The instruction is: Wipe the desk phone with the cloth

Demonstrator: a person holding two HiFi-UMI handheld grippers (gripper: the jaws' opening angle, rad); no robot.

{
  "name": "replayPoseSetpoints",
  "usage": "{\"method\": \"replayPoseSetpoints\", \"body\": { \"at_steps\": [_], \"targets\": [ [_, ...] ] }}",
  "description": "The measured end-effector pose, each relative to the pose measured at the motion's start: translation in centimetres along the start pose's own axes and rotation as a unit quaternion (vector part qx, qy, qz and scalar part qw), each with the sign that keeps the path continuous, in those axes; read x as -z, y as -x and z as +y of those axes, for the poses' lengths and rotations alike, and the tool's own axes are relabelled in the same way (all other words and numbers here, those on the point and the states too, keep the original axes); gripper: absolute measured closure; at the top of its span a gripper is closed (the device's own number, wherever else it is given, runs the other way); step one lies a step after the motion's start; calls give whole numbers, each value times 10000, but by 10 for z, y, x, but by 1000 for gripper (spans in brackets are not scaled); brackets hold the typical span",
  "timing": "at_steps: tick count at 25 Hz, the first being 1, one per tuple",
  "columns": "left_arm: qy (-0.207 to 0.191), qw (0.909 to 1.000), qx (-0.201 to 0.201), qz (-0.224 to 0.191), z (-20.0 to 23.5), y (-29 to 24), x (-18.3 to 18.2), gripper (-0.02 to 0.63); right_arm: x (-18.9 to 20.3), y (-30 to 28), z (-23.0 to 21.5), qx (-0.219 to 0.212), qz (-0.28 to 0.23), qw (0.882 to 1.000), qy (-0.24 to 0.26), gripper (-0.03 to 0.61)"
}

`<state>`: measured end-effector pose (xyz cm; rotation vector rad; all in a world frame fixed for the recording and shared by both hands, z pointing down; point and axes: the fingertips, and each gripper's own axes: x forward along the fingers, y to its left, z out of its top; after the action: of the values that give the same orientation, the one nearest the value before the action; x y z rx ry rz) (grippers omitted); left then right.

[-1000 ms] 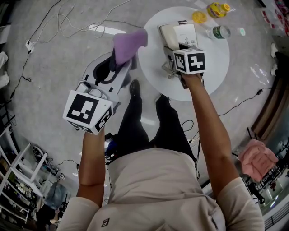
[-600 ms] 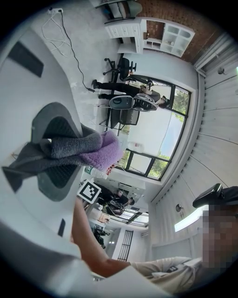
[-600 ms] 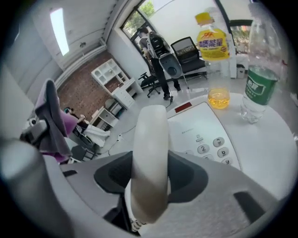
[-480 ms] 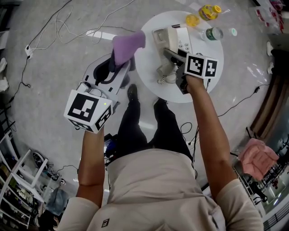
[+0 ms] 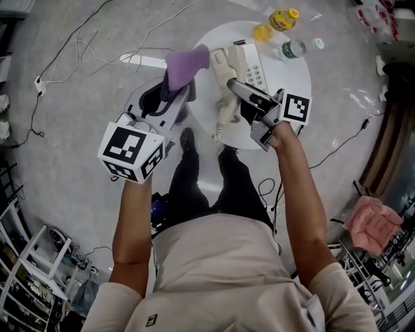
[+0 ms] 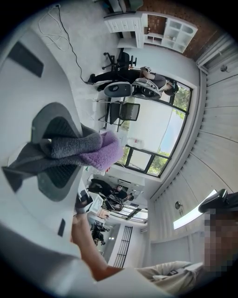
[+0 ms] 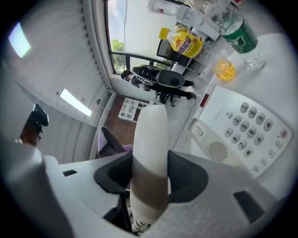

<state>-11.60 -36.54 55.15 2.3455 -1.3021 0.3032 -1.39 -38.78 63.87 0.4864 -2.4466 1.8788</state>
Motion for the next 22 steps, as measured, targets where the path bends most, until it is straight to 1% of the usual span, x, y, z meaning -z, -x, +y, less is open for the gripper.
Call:
{"method": "replayPoseSetpoints", "body": {
  "at_steps": [3,6,10,12,15,19,21,22],
  "targets": [
    [4,9999,99,32,-7,-11,-2,517,7,5,23,-559,-39,9981,-273,376],
    [36,9997,224,84,-14,-24,1,517,14,9,43,-1035,-40,9936,-459,376],
    [80,9981,575,192,-30,-39,1,517,21,10,69,-1481,45,9872,-593,376],
    [86,9961,847,223,-46,-42,2,517,25,12,78,-1593,68,9854,-596,376],
    [135,9916,1261,232,-73,-38,7,517,25,20,84,-1698,-56,9834,-637,376],
    [254,9846,1711,256,-91,-33,14,517,17,26,83,-1768,-172,9818,-676,376],
    [264,9796,1967,316,-98,-28,17,517,13,28,82,-1754,-194,9820,-666,376],
    [237,9755,2154,370,-104,-25,19,517,10,29,81,-1747,-226,9821,-666,376]
  ]
}}
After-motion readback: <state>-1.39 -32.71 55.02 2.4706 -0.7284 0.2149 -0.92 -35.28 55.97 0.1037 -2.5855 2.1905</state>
